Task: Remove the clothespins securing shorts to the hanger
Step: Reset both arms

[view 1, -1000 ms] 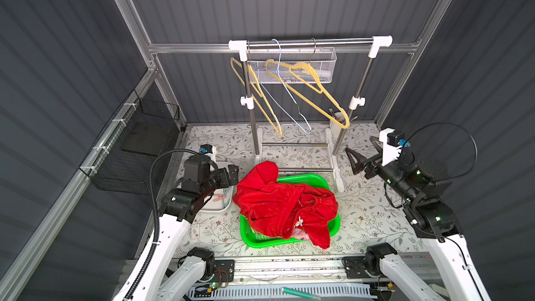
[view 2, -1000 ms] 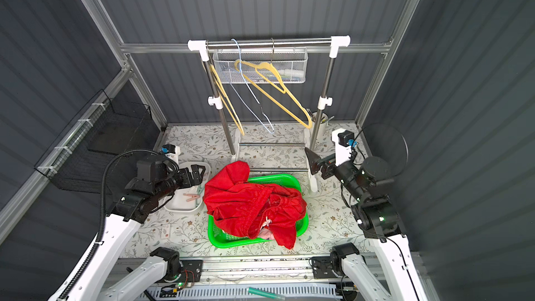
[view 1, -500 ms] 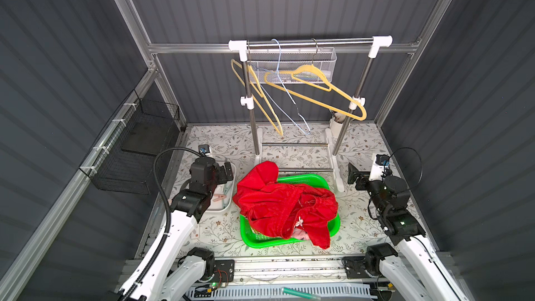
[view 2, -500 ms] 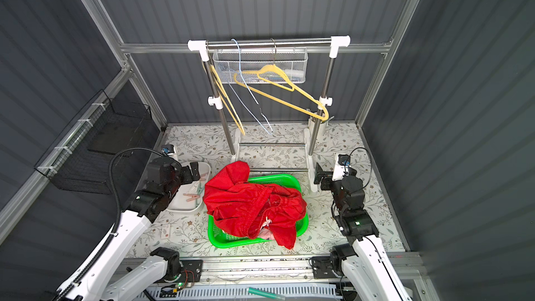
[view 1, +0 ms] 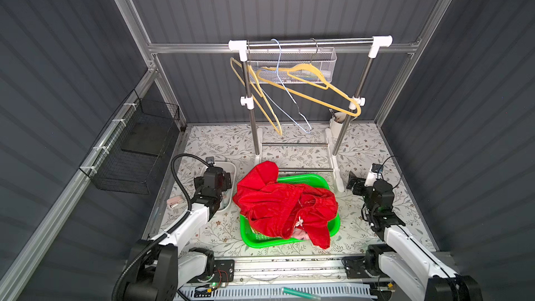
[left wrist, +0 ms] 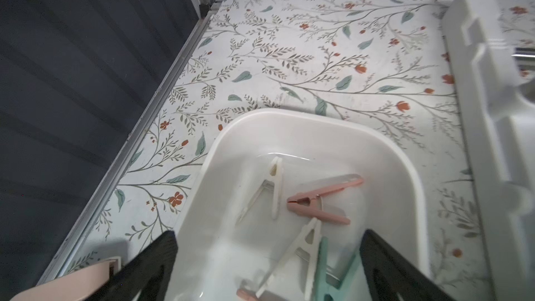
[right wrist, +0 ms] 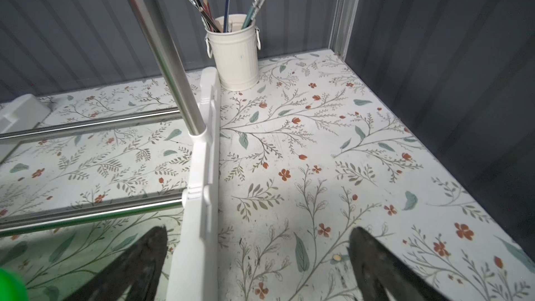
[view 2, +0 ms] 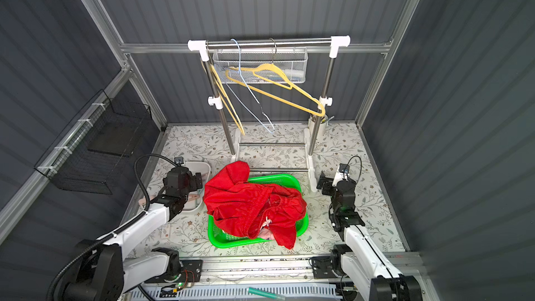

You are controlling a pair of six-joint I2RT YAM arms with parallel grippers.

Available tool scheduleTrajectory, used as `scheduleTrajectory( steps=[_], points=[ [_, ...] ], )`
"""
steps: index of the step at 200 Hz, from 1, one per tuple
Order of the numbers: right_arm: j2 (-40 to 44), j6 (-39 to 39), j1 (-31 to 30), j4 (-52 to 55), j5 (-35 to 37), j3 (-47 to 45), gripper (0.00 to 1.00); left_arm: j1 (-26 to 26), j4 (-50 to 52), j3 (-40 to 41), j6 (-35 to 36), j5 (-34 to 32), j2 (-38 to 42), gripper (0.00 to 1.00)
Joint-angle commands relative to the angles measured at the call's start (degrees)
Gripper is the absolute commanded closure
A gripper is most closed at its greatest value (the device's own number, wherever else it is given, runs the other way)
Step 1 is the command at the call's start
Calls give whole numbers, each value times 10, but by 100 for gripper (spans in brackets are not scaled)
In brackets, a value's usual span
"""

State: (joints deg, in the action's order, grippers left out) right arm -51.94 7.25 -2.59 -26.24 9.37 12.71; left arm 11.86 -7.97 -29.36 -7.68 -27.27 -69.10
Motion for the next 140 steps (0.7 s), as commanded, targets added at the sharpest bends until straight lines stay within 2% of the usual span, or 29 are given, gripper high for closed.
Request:
scheduleTrajectory(
  steps=[1, 35, 92, 117, 140],
  points=[
    [-35, -2, 10, -110, 16, -9, 1, -19, -105, 11, 15, 7, -38, 0],
    [-94, -12, 16, -183, 22, -17, 1, -50, -203, 40, 1, 29, -101, 0],
    [-181, -44, 19, -237, 34, 15, 1, -54, -314, 45, 44, 35, -159, 0],
    [-210, -59, 20, -249, 28, 30, 1, -56, -355, 44, 62, 59, -181, 0],
    [-275, -47, 32, -315, 3, 32, 1, -59, -389, 40, 68, 68, -208, 0]
  ],
)
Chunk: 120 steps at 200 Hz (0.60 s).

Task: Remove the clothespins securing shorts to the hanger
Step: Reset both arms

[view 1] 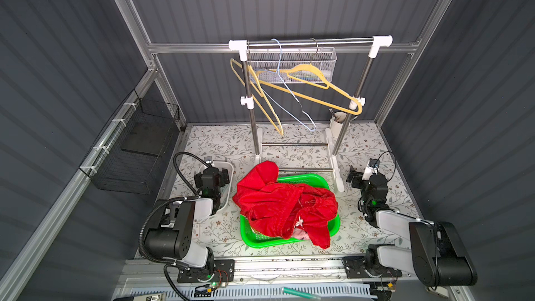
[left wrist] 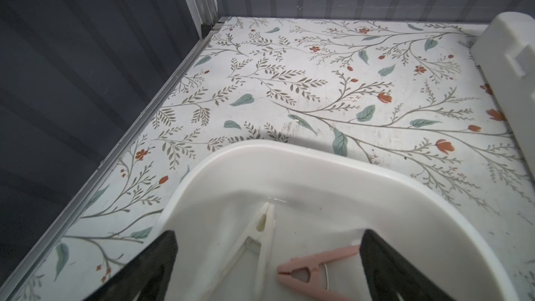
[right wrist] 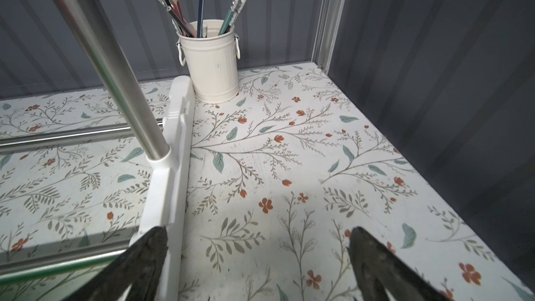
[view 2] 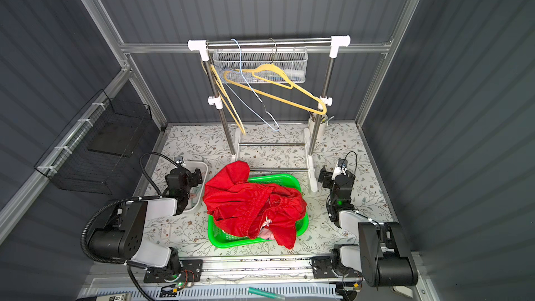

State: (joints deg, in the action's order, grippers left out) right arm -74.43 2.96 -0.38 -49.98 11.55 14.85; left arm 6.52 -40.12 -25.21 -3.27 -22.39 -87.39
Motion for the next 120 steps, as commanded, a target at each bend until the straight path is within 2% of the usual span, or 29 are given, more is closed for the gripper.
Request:
scheduleTrajectory(
  steps=[1, 21, 35, 47, 61, 74, 87, 104, 120],
  points=[
    [-53, -4, 10, -82, -19, 10, 1, -5, -71, 0, 24, 20, -27, 0],
    [-101, -10, 10, -137, -30, 7, 1, -7, -144, 20, 21, 20, -59, 0],
    [-88, -4, 11, -103, -26, 13, 1, -8, -184, 28, 20, 23, -87, 0],
    [-94, -5, 11, -116, -26, 11, 1, -8, -237, 37, 24, 19, -111, 0],
    [-93, -5, 11, -115, -26, 10, 1, -8, -177, 25, 14, 13, -97, 0],
    [-95, -4, 11, -110, -21, 14, 1, -10, -188, 14, 18, 13, -110, 0],
    [-95, 2, 12, -80, -13, 31, 1, -10, -126, -9, 8, -2, -104, 0],
    [-97, 3, 15, -83, -21, 30, 1, -10, -154, -4, 12, -1, -112, 0],
    [-93, 5, 18, -76, -26, 31, 1, -10, -140, -7, 10, -2, -109, 0]
  ],
)
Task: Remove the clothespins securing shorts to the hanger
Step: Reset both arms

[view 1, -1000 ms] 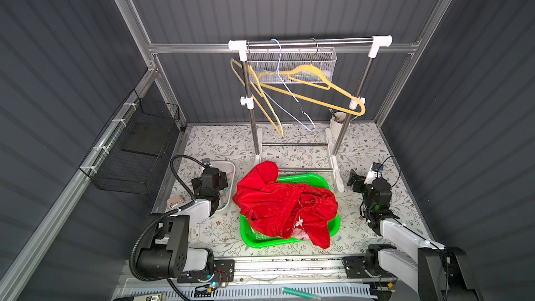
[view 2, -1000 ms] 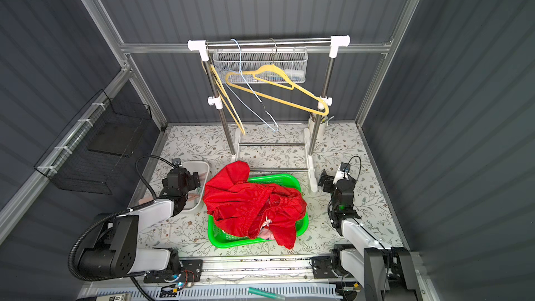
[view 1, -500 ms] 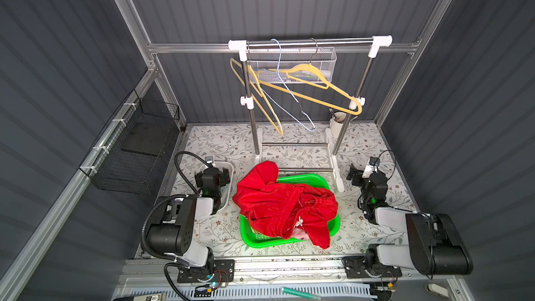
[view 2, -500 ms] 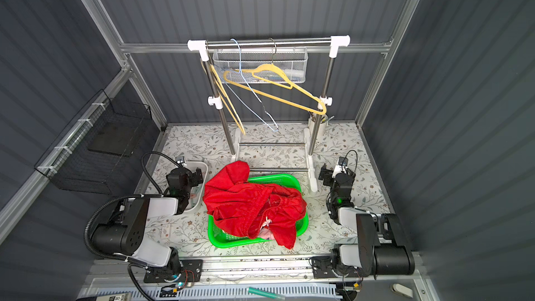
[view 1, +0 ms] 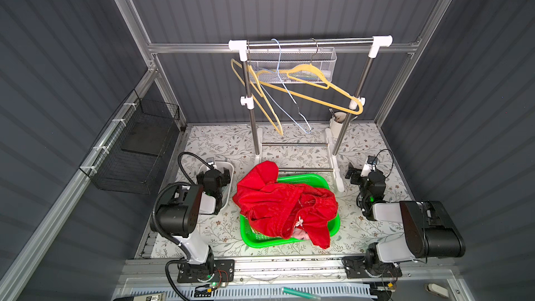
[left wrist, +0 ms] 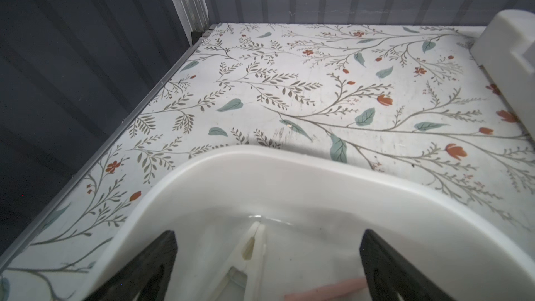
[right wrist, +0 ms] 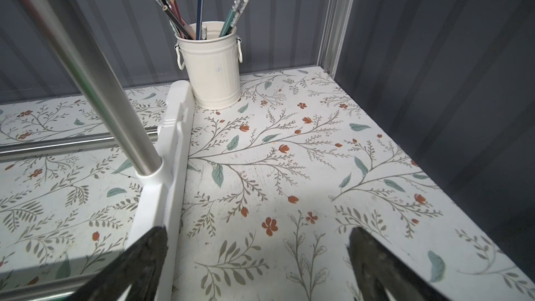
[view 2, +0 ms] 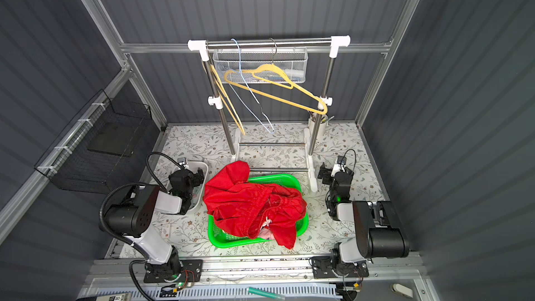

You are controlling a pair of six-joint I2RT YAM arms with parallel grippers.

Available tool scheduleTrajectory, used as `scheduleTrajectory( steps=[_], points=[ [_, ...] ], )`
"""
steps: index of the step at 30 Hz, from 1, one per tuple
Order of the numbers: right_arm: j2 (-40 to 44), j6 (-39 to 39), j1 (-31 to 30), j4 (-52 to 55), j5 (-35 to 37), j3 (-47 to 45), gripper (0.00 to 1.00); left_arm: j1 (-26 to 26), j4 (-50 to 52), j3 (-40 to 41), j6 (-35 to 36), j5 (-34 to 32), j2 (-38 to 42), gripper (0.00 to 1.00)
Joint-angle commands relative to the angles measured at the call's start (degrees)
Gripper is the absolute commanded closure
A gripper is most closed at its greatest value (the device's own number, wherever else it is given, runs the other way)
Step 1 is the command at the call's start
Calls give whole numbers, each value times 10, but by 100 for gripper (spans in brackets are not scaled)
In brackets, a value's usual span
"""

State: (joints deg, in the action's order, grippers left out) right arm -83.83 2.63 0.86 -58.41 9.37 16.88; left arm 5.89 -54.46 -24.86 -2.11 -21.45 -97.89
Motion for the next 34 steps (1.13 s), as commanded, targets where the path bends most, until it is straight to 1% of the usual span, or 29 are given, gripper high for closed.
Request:
scheduleTrajectory(
  steps=[1, 34],
  points=[
    [0, 8, 5, 7, -4, 10, 1, -4, 3, -10, -2, -11, -4, 0],
    [0, 9, 7, 6, -8, 9, 1, -4, -3, -8, -1, -11, -4, 0]
  ],
)
